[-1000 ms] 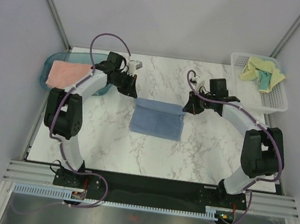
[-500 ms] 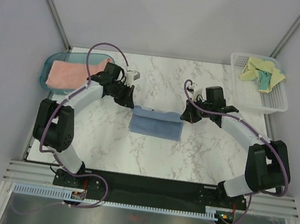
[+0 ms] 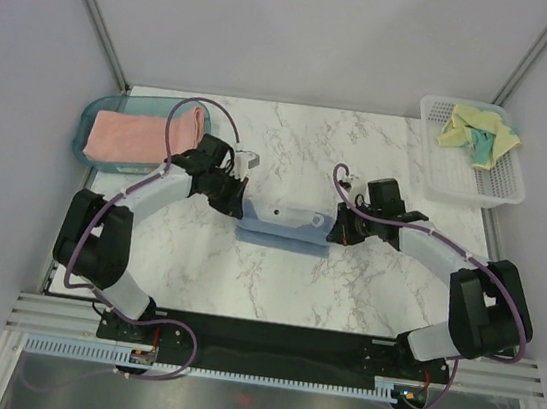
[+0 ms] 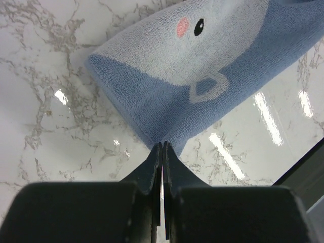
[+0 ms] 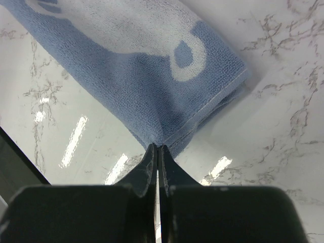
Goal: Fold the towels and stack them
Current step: Fold the towel
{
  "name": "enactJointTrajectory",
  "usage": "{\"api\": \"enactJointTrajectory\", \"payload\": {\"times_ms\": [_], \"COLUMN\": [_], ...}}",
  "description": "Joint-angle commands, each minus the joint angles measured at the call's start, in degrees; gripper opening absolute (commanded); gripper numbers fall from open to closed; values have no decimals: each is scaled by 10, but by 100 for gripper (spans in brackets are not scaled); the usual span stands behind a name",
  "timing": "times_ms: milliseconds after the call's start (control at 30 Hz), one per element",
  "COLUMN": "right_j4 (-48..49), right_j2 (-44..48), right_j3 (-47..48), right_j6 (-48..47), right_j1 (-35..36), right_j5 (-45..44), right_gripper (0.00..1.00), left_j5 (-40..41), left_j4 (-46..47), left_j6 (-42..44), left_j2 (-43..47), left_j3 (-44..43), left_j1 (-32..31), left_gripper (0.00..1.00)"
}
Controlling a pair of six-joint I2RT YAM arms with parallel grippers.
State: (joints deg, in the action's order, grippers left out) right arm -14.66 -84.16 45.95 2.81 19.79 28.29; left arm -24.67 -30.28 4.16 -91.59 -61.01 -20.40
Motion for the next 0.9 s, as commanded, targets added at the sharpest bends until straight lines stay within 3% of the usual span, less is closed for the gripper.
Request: {"api": "enactJointTrajectory", "payload": {"times_ms": [0, 233, 333, 367, 400, 467, 567, 667, 800, 867], "right_j4": [19, 12, 0, -6, -12, -32, -57, -84, -100, -96], "right_j2": [21, 22, 18, 17, 17, 25, 41, 58, 71, 69], "right_j3": [-9, -24, -19, -17, -15, -10, -3, 11, 31, 48], "right_j6": [25, 35, 40, 42, 44, 46, 46, 54, 87, 125], "right_j1": [6, 17, 17, 17, 18, 18, 18, 18, 18, 18], "right_j5": [-5, -20, -14, -14, -16, -17, -19, -18, -26, -27], "right_gripper": [0, 4, 10, 11, 13, 23, 31, 44, 47, 43], "left_j5": [27, 55, 61, 66, 73, 78, 104, 146, 153, 119], "left_j4": [5, -5, -7, -9, -13, -16, -42, -68, -66, -55], "left_j6": [-21, -25, -28, -29, -32, -34, -35, -52, -81, -104], "left_j2": [22, 24, 22, 22, 23, 31, 41, 55, 61, 58], "left_j3": [11, 19, 25, 26, 26, 22, -1, -34, -58, -65], "left_j1": [-8, -28, -34, -36, -38, -40, -44, -46, -46, -46], "left_gripper": [2, 3, 12, 21, 23, 28, 41, 44, 49, 48]}}
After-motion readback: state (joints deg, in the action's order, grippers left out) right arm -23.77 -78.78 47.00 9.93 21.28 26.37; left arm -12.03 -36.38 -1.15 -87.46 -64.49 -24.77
